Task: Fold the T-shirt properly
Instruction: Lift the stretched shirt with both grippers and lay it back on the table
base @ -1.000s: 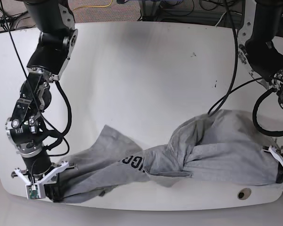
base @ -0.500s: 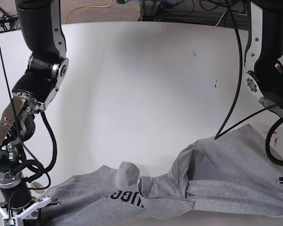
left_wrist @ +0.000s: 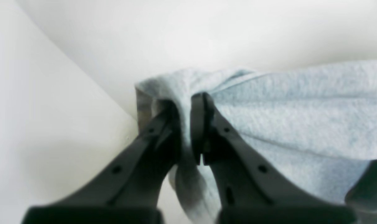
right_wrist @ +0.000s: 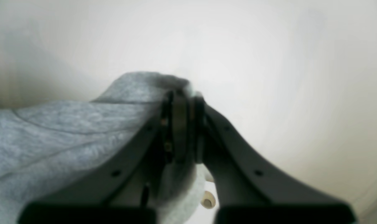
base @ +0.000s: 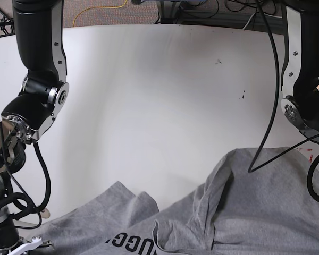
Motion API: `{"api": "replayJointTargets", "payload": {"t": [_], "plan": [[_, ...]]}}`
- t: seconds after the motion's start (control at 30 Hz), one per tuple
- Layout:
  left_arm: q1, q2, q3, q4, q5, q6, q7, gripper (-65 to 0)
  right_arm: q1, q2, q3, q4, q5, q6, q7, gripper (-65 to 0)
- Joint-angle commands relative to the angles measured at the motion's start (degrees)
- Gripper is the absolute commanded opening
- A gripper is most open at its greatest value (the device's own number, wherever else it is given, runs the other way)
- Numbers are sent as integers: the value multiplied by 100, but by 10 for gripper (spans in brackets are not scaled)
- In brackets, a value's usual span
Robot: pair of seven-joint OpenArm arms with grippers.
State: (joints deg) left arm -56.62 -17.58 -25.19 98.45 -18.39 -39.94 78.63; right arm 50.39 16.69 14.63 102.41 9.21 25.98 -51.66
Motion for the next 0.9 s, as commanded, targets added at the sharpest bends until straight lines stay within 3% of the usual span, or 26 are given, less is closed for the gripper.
{"api": "replayJointTargets", "payload": {"t": [0.0, 0.13, 0.67, 0.87], "plan": [[172, -48, -17, 49, -20, -6, -122, -650, -261, 103, 53, 119, 15, 9, 98, -650], [691, -39, -96, 75, -46, -6, -122, -650, -868, 173, 62, 313, 41, 0, 107, -650], [3161, 180, -536, 1051, -55, -6, -140, -650, -3523, -522, 853, 1174, 50, 9, 151, -650], [3943, 163, -721, 1051, -55, -6, -140, -650, -4683, -768, 1117, 1174, 50, 18, 625, -650]]}}
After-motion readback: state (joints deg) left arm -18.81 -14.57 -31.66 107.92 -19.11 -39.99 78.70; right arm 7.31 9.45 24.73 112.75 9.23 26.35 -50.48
